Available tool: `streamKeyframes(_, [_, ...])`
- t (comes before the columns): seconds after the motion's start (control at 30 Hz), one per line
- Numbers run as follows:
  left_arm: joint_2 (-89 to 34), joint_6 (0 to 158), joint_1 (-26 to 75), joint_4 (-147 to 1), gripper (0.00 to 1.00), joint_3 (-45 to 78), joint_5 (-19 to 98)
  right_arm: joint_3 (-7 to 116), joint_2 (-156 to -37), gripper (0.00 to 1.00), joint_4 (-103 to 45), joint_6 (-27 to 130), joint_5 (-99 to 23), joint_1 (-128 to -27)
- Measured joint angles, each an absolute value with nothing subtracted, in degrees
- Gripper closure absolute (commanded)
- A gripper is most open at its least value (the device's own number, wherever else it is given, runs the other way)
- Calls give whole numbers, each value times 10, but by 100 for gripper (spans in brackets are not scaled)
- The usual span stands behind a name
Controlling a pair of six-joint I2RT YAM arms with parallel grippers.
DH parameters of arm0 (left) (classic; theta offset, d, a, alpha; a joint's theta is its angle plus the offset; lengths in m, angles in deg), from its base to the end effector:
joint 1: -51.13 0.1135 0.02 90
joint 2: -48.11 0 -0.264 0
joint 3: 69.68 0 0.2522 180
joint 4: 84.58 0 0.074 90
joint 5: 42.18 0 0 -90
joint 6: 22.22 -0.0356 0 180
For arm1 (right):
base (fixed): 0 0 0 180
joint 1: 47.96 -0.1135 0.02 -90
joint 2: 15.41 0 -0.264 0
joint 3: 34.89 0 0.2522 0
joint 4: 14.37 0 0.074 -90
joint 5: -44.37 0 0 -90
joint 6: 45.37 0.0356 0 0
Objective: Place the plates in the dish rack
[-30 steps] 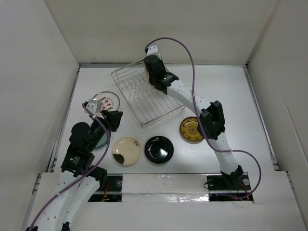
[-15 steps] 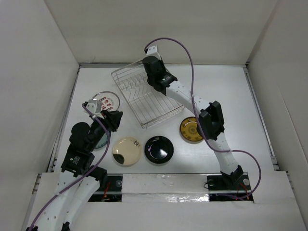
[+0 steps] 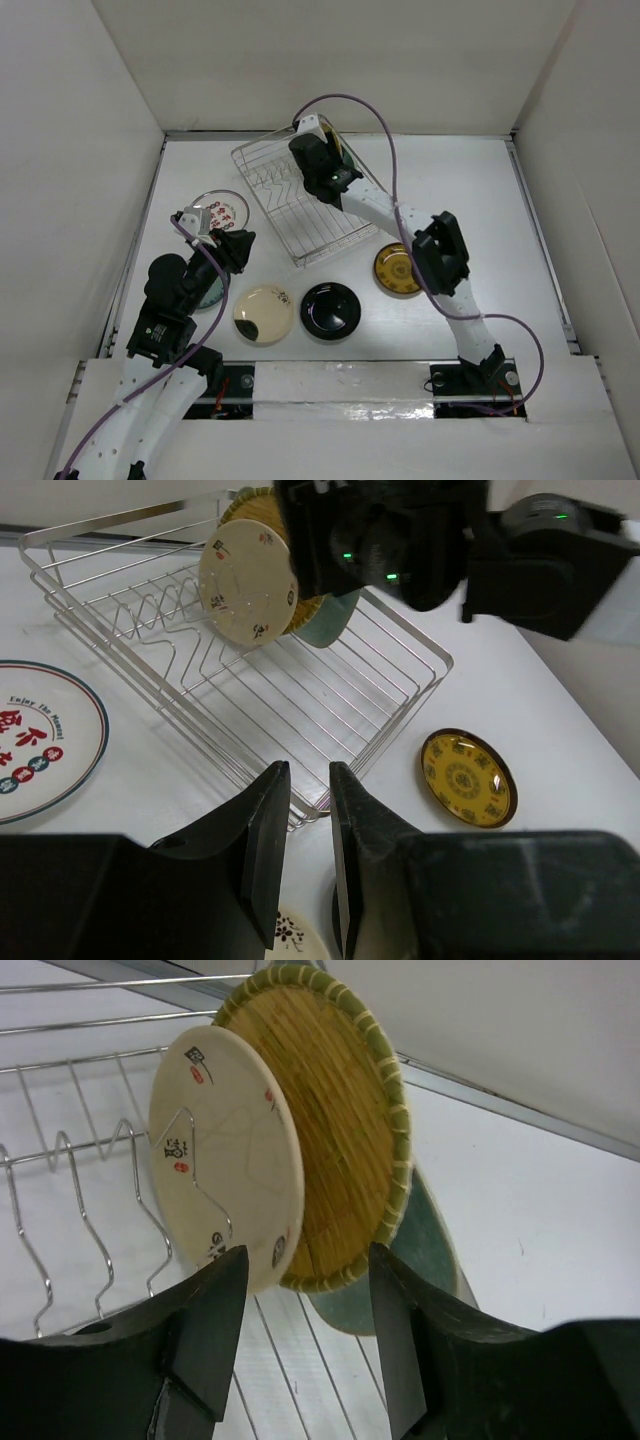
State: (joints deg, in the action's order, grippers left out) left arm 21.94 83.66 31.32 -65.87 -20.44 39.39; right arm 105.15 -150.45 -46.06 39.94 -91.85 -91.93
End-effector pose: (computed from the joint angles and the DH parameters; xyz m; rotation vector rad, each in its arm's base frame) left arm 0.1149 -0.0469 0.3371 0.1731 1.5162 -0.6098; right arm 0.4109 0.3607 0.2777 -0.3170 1.8761 -0.3582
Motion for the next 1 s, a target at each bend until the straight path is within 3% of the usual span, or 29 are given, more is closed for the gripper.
streamKeyframes(0.07, [219,837,313,-659,80,-204,394,975,-1438,48,-447,418,-897,-917])
streamKeyframes(0.1, [220,837,313,-659,80,-204,394,924,-1392,78,-441,432,-882,-915])
streamKeyframes(0.13, [220,837,313,-659,80,-204,393,868,-1338,93,-428,445,-866,-911])
streamKeyframes(0.17, [220,837,313,-659,80,-204,393,797,-1275,100,-409,466,-843,-903])
streamKeyframes(0.37, [228,837,313,-659,80,-204,392,444,-927,100,-316,642,-722,-772])
streamKeyframes(0.4, [230,837,313,-659,80,-204,392,378,-882,94,-305,675,-712,-743])
streamKeyframes(0.43, [233,837,313,-659,80,-204,392,315,-845,82,-312,708,-698,-714])
streamKeyframes(0.47, [234,837,313,-659,80,-204,392,258,-817,68,-324,738,-682,-690])
streamKeyframes(0.5, [236,837,313,-659,80,-204,390,207,-797,45,-334,762,-665,-667])
streamKeyframes(0.53, [237,837,313,-659,80,-204,390,155,-784,35,-347,784,-646,-645])
streamKeyframes(0.6, [239,837,313,-659,80,-204,389,75,-763,28,-386,813,-599,-607])
streamKeyframes(0.7, [240,837,313,-659,80,-204,388,9,-734,30,-407,841,-538,-567])
streamKeyframes(0.77, [240,837,313,-659,80,-204,387,8,-733,38,-389,850,-494,-550])
streamKeyframes(0.87, [241,837,313,-659,80,-204,386,9,-781,58,-357,854,-441,-538])
streamKeyframes(1.0, [244,837,313,-659,80,-204,386,29,-842,67,-320,854,-387,-520])
